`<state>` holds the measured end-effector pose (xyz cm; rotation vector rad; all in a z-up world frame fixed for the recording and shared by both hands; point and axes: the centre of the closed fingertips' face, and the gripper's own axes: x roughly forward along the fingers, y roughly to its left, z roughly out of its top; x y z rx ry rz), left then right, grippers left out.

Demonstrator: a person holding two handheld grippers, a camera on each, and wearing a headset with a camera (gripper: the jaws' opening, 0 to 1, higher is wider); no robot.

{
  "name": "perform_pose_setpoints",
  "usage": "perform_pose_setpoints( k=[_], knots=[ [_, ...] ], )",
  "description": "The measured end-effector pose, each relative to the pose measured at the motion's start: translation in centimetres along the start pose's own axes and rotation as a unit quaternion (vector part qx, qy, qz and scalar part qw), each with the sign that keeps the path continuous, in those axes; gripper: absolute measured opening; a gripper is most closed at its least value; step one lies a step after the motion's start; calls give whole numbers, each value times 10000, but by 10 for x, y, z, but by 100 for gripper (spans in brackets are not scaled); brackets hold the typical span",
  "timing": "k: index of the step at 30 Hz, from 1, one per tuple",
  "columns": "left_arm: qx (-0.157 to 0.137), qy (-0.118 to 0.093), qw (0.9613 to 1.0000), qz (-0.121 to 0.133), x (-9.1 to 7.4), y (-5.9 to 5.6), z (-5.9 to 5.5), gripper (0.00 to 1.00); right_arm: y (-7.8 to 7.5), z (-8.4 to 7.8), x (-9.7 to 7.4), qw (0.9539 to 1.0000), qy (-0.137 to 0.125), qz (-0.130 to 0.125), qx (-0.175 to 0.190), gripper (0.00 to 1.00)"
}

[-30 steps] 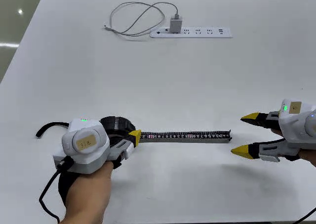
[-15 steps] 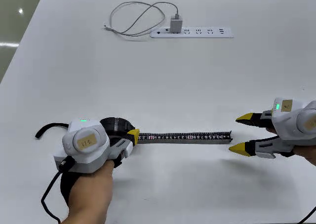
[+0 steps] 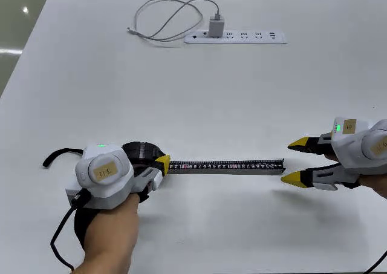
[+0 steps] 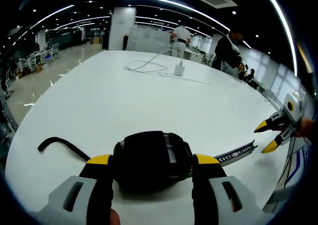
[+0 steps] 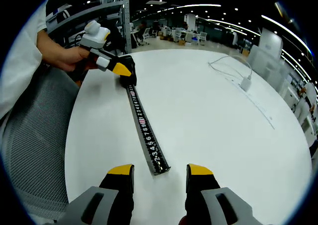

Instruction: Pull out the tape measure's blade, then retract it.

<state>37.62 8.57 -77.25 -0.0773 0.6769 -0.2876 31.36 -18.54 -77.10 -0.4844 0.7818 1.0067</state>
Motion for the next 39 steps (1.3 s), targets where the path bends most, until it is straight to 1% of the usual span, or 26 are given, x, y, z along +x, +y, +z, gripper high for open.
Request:
perform_pose_setpoints(
  k=[6,12,17,24,30,39],
  knots=[
    [5,1,10000,-14,0,0,0,60,1,0,1,10000,30,48,-55,37],
    [8,12,10000,-29,0,0,0,60,0,-1,3,9997,129,131,-174,34],
    [7,20,10000,-39,0,0,0,60,-1,-4,8,9986,293,224,-368,31],
    [5,28,10000,-46,0,0,0,60,-1,-10,14,9959,540,380,-610,25],
    [-2,36,10000,-47,0,0,0,60,-2,-11,18,9941,654,490,-711,23],
    [-6,46,10000,-53,0,0,-1,59,3,-14,26,9899,813,711,-914,17]
  ],
)
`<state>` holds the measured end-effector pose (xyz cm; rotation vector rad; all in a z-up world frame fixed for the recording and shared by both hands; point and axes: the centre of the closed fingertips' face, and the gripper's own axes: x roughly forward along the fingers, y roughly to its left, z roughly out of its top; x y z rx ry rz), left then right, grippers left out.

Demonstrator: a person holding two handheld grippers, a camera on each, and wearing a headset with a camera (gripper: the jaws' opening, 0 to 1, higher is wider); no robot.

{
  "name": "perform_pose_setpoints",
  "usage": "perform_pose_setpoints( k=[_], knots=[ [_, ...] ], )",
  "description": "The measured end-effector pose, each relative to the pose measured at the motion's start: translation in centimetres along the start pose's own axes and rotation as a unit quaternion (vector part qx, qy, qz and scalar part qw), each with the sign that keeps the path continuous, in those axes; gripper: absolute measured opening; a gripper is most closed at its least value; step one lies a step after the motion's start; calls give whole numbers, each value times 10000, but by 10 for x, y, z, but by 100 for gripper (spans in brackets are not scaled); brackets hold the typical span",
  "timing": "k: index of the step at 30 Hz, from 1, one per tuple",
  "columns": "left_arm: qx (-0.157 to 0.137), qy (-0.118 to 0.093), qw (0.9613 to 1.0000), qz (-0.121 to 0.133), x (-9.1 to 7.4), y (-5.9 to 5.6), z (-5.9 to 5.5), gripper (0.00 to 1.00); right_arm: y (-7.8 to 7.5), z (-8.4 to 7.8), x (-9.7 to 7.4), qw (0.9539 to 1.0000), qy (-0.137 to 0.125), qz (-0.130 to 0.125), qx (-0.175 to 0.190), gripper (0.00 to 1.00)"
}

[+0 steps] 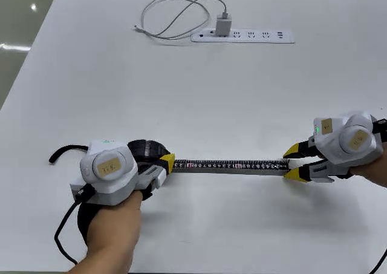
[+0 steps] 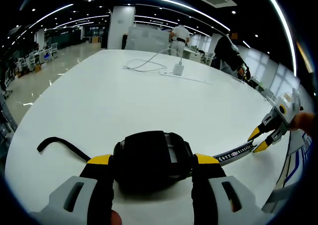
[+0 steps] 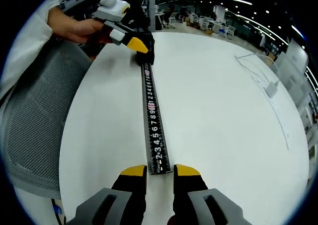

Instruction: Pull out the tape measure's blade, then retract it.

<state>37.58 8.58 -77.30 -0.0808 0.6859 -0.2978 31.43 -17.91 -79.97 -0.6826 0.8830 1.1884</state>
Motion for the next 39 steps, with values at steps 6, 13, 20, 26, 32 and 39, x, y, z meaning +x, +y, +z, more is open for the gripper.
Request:
perform_pose_setpoints(
  k=[6,13,20,26,32,39],
  knots=[
    [0,9,10000,-5,0,0,0,59,0,-1,3,9999,77,34,-112,15],
    [-2,17,10000,-6,0,0,0,59,-2,-1,2,9999,92,34,-118,12],
    [12,49,10000,-18,0,0,0,59,-2,0,2,9999,109,38,-113,12],
    [80,114,9999,-10,0,0,-1,57,-3,-1,2,9999,86,25,-71,11],
    [75,124,9999,-13,0,1,-1,57,-3,-1,2,9999,72,28,-80,11],
    [35,115,9999,-42,0,2,-1,57,-1,2,2,9999,40,72,-66,11]
  ],
)
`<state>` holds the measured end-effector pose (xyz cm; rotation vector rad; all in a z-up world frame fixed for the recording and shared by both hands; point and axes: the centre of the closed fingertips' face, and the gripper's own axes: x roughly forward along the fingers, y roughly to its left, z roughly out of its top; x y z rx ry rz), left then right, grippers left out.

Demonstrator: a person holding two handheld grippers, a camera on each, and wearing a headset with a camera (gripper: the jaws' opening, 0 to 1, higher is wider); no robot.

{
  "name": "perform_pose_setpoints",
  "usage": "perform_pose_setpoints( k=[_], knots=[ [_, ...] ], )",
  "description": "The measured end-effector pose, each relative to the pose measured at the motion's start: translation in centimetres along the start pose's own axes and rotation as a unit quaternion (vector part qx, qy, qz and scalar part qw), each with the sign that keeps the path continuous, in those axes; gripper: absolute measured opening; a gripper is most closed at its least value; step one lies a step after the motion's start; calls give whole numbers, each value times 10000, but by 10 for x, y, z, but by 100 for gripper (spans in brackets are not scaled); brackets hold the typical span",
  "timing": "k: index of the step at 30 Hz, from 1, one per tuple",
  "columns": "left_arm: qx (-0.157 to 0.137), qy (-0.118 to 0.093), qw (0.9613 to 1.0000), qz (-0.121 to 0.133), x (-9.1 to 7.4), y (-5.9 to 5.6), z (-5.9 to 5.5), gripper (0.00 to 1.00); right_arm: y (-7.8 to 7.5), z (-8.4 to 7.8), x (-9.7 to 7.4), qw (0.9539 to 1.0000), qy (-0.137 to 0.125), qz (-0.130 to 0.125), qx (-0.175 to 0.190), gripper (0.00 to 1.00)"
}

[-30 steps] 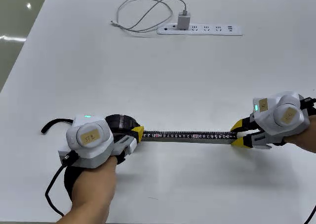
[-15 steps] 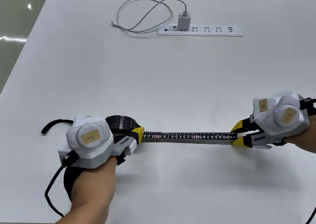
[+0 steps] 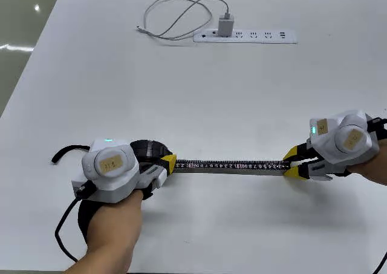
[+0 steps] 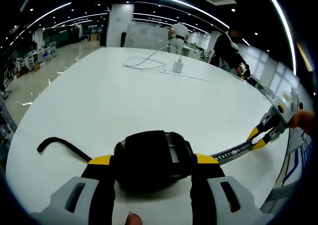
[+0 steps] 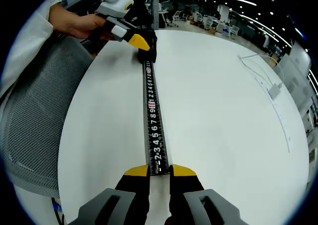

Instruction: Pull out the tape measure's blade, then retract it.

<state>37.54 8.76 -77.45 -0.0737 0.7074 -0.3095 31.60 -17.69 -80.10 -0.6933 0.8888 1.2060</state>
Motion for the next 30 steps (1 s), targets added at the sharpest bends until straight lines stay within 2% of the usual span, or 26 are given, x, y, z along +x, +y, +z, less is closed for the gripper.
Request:
perform_pose_setpoints(
  k=[5,14,22,25,30],
  knots=[
    [-64,-15,10000,-40,0,1,0,57,-1,11,0,9999,-165,6,6,11],
    [-152,0,9998,-84,0,0,0,57,0,18,5,9998,-206,62,-13,11],
    [-256,-8,9996,-141,-1,1,1,57,2,33,10,9994,-295,136,-76,11],
    [-293,-11,9994,-172,-1,1,1,57,1,40,12,9991,-400,162,-28,11],
    [-305,-16,9993,-192,-1,1,1,57,2,45,15,9989,-426,192,-35,11]
  ],
)
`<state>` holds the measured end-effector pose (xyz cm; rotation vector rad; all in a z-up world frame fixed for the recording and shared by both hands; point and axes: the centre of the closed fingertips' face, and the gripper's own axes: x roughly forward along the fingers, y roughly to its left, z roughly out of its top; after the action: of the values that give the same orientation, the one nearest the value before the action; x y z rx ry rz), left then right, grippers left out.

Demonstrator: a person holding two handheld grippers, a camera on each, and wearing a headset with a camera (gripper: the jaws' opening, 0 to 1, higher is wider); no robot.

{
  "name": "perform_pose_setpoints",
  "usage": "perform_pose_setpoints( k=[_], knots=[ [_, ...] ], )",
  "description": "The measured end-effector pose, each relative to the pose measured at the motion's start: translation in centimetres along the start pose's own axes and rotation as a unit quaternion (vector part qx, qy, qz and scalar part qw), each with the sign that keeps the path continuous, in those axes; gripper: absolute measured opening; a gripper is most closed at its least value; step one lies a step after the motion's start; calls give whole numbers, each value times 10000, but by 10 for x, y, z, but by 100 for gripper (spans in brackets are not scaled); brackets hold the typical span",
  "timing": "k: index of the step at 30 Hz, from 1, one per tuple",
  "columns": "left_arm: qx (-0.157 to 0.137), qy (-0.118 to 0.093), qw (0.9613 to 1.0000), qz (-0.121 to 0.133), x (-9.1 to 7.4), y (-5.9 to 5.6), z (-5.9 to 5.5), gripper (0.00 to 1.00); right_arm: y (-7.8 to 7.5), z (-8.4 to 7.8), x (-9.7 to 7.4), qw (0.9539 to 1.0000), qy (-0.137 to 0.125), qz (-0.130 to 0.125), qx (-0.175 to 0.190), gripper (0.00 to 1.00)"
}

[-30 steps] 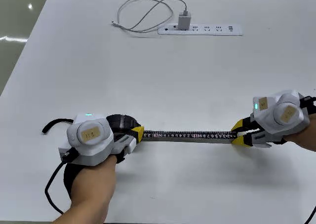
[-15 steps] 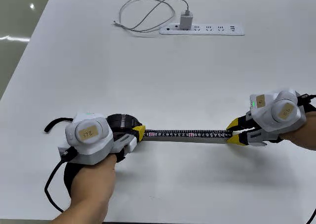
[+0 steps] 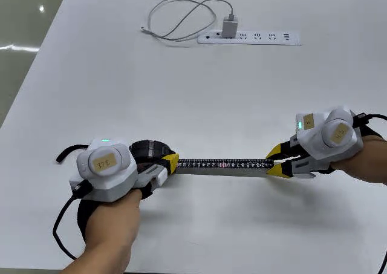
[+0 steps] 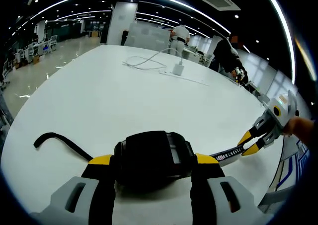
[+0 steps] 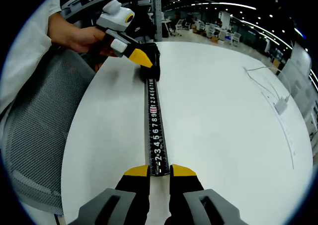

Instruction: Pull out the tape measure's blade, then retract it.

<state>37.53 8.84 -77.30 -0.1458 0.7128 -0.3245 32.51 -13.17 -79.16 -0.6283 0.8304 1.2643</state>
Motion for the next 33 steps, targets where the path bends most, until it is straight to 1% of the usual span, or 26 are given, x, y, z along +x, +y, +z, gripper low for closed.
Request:
perform_pose_setpoints(
  k=[9,22,33],
  knots=[
    [-57,-4,10000,-27,0,1,0,57,-3,7,7,10000,-57,32,-42,10],
    [-107,-31,9999,-71,0,1,1,57,-5,22,18,9998,-169,78,-42,11],
    [-170,-52,9998,-108,0,1,1,57,-6,44,33,9993,-353,129,-40,11]
  ],
)
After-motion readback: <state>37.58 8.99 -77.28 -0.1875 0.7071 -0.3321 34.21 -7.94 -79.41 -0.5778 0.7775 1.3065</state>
